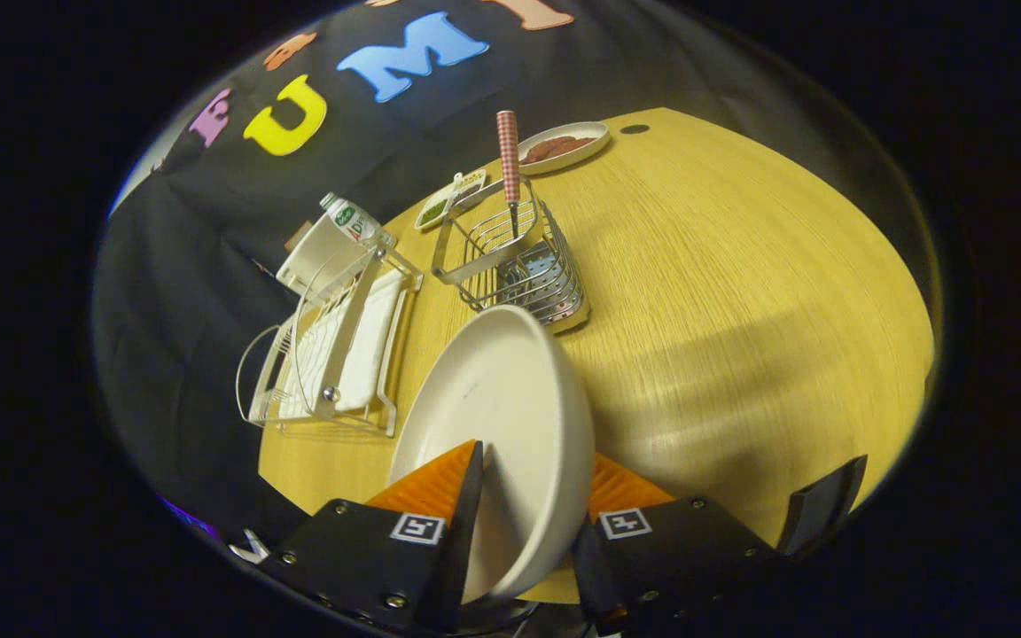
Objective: Take the plate from the dish rack, then take the spoon from the basket and place it into the plate.
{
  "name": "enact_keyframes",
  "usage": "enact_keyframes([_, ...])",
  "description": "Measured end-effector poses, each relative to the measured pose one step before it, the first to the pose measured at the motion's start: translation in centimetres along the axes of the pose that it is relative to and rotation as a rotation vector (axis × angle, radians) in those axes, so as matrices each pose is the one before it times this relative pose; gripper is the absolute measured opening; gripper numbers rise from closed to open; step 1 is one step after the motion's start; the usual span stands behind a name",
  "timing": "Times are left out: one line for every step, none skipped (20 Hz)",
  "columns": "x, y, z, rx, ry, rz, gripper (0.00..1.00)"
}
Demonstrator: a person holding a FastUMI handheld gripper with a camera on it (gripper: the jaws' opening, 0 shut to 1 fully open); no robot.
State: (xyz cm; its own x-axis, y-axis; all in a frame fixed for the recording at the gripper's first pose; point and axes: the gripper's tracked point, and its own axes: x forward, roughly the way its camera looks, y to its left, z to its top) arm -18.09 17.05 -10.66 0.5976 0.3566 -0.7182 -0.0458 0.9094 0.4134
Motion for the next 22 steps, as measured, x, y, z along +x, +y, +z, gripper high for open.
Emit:
enact_keyframes([-0.149, -0.294, 0.186, -0.02536, -0.00816, -0.01359, 0.56])
enact_keyframes([-0.034, -0.306, -0.021, -0.02294, -0.00292, -0.01204, 0.62])
enact_keyframes([-0.192, -0.362, 0.013, -0.01372, 0.00063, -0.00887, 0.62])
enact_keyframes([0.254, -0.542, -0.36, -0.0228, 0.0047, -0.02737, 0.65])
enact_keyframes([-0.298, -0.907, 0.078, -0.03717, -0.005, -0.03819, 0.69])
enact_keyframes([-0.459, -0.846, 0.247, -0.0409, -0.01447, -0.03594, 0.73])
enact_keyframes([-0.64, -0.895, 0.591, -0.03354, -0.02997, -0.03834, 0.73])
enact_keyframes([-0.839, -0.563, 0.918, -0.03104, -0.04951, -0.02879, 0.73])
enact_keyframes([-0.836, -0.47, 1.319, -0.02874, -0.05887, -0.01737, 0.73])
enact_keyframes([-0.874, -0.342, 1.307, -0.02116, -0.05561, -0.00772, 0.73])
enact_keyframes([-0.725, -0.286, 1.403, -0.01311, -0.04885, -0.0053, 0.73])
enact_keyframes([-0.452, -0.316, 1.445, -0.00877, -0.04941, -0.00449, 0.73])
enact_keyframes([-0.259, -0.328, 1.673, -0.00634, -0.04999, -0.00652, 0.73])
enact_keyframes([-0.079, -0.447, 1.503, -0.00205, -0.0429, -0.00812, 0.73])
enact_keyframes([0.115, -0.333, 1.473, 0.00504, -0.03064, -0.00291, 0.73])
enact_keyframes([0.327, -0.149, 1.27, 0.00745, -0.0308, 0.00519, 0.73])
enact_keyframes([0.55, -0.343, 1.574, -0.00044, -0.03251, -0.00131, 0.73])
enact_keyframes([0.64, -0.46, 1.371, -0.0052, -0.03209, 0.00206, 0.73])
enact_keyframes([0.626, -0.19, 1.329, -0.00851, -0.02759, 0.00226, 0.73])
enact_keyframes([0.718, -0.162, 0.985, -0.00711, -0.02282, 0.00568, 0.73])
enact_keyframes([0.736, -0.086, 1.113, -0.00575, -0.02112, -0.00003, 0.73])
enact_keyframes([0.608, -0.078, 0.778, -0.00508, -0.01834, 0.0011, 0.73])
